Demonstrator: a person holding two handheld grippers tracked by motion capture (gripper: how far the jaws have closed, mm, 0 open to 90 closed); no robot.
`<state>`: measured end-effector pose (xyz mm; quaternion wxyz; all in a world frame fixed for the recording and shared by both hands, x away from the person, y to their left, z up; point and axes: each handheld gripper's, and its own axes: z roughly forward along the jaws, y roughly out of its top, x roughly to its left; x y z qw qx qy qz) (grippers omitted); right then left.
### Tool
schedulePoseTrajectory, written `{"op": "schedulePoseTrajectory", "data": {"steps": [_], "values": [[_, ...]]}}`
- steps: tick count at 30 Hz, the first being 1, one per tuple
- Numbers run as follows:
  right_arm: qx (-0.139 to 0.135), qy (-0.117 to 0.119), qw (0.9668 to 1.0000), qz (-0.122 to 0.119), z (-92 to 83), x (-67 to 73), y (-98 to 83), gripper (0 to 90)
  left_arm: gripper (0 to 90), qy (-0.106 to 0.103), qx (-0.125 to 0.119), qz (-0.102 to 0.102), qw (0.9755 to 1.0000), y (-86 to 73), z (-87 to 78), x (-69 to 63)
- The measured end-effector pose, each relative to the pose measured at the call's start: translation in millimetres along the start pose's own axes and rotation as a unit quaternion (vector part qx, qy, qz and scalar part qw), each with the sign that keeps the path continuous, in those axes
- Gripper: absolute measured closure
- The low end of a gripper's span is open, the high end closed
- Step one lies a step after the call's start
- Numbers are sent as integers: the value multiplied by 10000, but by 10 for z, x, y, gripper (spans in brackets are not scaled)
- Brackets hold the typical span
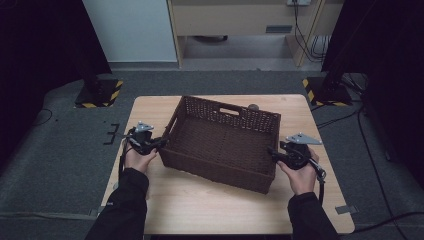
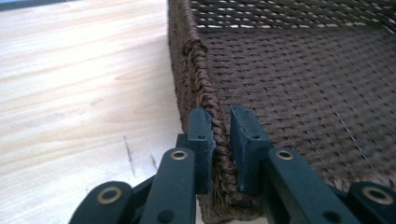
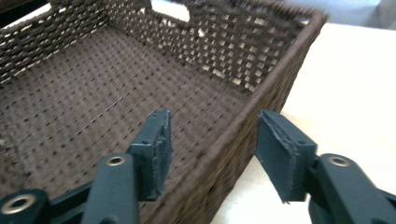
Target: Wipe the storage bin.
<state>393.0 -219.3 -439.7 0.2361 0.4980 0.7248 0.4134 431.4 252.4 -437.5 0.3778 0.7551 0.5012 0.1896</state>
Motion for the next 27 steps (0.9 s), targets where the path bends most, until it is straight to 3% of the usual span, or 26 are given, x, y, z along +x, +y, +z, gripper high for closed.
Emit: {"op": "schedulePoseTrajectory", "data": {"steps": [8,11,18,20,25,27], "values": [[66,-110,9999,20,135,-72,25,454,771,57,-106,24,9999,91,109,89],[20,-90,9999,136,136,-66,-7,486,679,66,-220,21,9997,80,24,82],[54,-196,9998,76,75,5,-36,503,614,86,-533,77,9985,41,-297,38],[2,-197,9997,156,41,29,-71,499,602,-84,-608,49,9981,-51,-401,-31],[3,-219,9995,249,-32,88,-116,489,576,-293,-572,99,9979,-178,-407,-190],[20,-225,9993,300,-81,129,-140,479,567,-338,-514,226,9978,-188,-379,-300]]}}
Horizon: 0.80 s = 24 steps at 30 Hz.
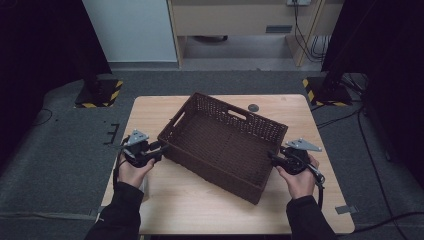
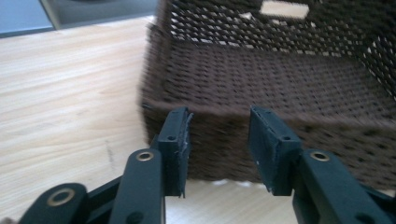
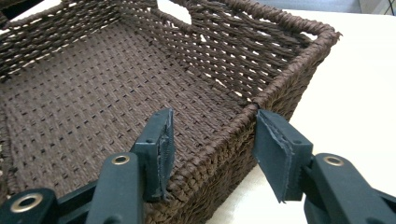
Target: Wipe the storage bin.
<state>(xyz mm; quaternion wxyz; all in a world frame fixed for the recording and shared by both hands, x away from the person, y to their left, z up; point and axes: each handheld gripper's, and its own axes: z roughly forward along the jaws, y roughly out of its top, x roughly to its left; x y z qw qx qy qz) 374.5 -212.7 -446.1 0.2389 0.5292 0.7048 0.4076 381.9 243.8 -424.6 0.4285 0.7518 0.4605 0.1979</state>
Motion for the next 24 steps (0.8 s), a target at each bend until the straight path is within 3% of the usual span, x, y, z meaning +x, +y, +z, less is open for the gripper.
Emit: {"op": "schedulePoseTrajectory", "data": {"steps": [4,10,14,20,24], "values": [[-35,158,9999,-35,-54,-24,2,466,552,-26,112,92,9999,4,92,-71],[-227,18,9995,-217,-69,-164,94,429,555,69,211,182,9996,-4,220,-83],[-160,-12,9997,-205,10,-247,129,429,563,114,167,99,9997,43,296,-20],[-92,-56,9998,-170,100,-243,138,450,550,83,171,-126,9997,109,381,77],[-88,-70,9997,-208,71,-220,118,473,536,-1,124,-168,9998,60,312,22]]}}
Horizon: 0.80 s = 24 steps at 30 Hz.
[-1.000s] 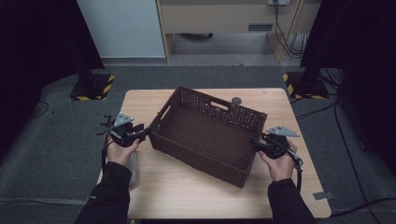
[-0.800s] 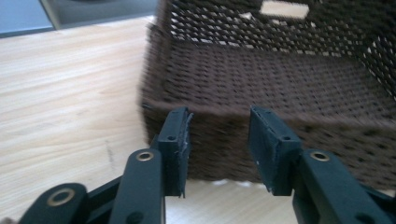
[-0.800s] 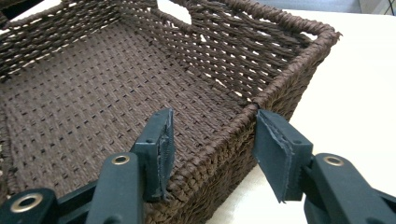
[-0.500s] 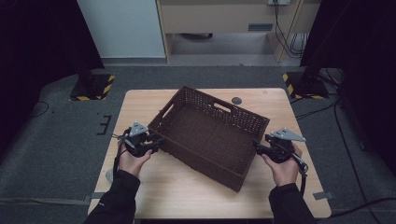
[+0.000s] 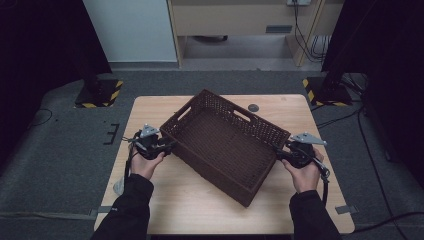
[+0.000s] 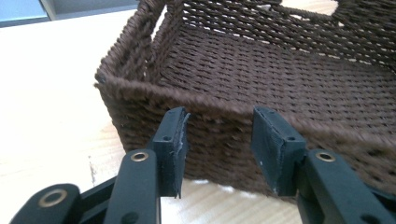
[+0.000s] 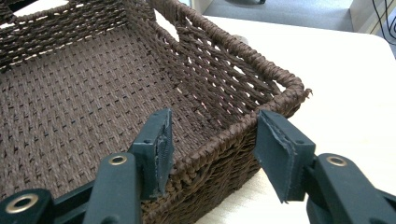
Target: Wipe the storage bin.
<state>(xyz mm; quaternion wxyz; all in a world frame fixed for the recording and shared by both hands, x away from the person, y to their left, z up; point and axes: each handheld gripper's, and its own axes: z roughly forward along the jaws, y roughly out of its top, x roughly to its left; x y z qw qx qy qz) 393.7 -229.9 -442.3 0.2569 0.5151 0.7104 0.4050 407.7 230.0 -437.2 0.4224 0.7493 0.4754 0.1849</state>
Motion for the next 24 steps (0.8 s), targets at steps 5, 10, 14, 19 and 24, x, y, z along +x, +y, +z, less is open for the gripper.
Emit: {"op": "schedulePoseTrajectory", "data": {"steps": [5,10,14,19,24], "values": [[-113,71,9999,91,-46,11,-54,494,512,-238,-56,101,9996,-34,-116,-160],[-113,108,9998,133,-135,55,-103,487,503,-380,91,262,9989,-21,-92,-290],[-71,209,9998,13,-179,28,-59,490,503,-399,154,326,9986,-5,4,-354],[-200,32,9997,-106,-158,-89,38,444,507,-397,215,340,9984,34,86,-370],[-134,-51,9998,-159,-26,-238,104,432,508,-363,210,319,9986,114,166,-309]]}}
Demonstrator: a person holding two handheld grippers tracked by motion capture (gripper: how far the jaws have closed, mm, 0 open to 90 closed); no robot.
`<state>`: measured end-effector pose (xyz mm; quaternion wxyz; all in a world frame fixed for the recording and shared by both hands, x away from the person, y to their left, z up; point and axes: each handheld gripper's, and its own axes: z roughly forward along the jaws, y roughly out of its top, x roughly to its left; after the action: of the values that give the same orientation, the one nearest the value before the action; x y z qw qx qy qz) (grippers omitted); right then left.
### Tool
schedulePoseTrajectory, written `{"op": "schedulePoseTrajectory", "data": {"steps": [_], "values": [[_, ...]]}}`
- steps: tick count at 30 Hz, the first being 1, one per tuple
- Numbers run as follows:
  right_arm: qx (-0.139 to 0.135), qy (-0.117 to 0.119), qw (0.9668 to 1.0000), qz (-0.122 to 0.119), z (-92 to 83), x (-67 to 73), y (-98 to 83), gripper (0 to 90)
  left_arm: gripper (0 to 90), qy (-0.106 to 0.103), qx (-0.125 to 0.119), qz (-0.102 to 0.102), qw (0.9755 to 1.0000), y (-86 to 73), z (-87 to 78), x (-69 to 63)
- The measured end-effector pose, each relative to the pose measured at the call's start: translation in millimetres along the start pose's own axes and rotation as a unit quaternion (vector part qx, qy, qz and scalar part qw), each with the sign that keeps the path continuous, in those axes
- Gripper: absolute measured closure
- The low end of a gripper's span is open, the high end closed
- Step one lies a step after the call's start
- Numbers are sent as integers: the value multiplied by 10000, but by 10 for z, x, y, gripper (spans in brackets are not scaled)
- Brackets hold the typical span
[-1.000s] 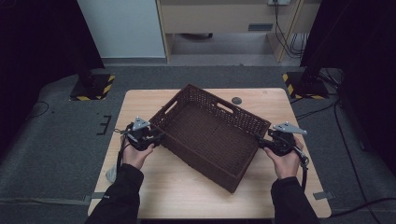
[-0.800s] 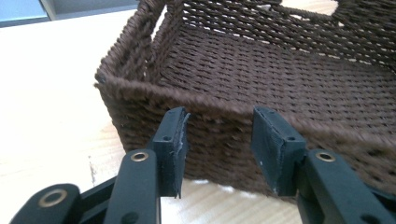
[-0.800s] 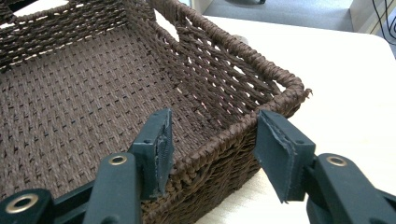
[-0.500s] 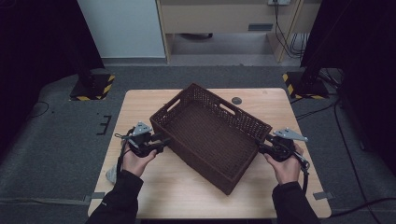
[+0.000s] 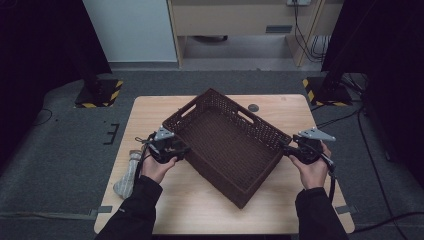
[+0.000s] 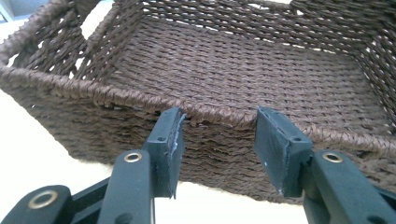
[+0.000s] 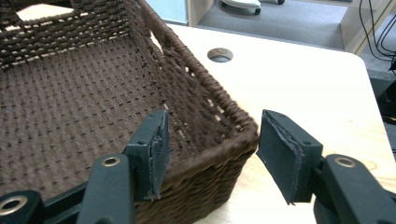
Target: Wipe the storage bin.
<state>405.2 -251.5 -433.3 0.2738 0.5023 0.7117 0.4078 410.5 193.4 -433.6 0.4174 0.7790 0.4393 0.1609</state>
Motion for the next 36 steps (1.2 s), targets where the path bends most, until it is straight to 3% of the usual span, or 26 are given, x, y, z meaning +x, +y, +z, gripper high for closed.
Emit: {"op": "schedulePoseTrajectory", "data": {"steps": [5,9,15,20,22,28,34,36], "values": [[154,49,9999,-34,74,-39,-23,467,510,95,-42,-112,9999,51,64,64],[135,108,9998,27,60,-26,-49,490,502,47,-92,-155,9998,50,26,40],[125,151,9998,85,-54,47,-121,486,477,-212,-136,57,9997,19,-116,-181],[190,178,9996,61,-182,142,-166,473,469,-244,-60,111,9996,27,-63,-254],[262,262,9993,67,-197,126,-146,469,469,-256,-17,126,9996,30,-15,-258],[73,267,9996,-9,-126,47,-62,476,461,-396,-17,3,9992,55,17,-195],[478,413,9976,-290,16,52,-21,660,472,-161,-78,16,9998,121,66,-149],[547,350,9969,-440,1,69,-29,711,482,-142,-141,32,9998,128,39,-170]]}}
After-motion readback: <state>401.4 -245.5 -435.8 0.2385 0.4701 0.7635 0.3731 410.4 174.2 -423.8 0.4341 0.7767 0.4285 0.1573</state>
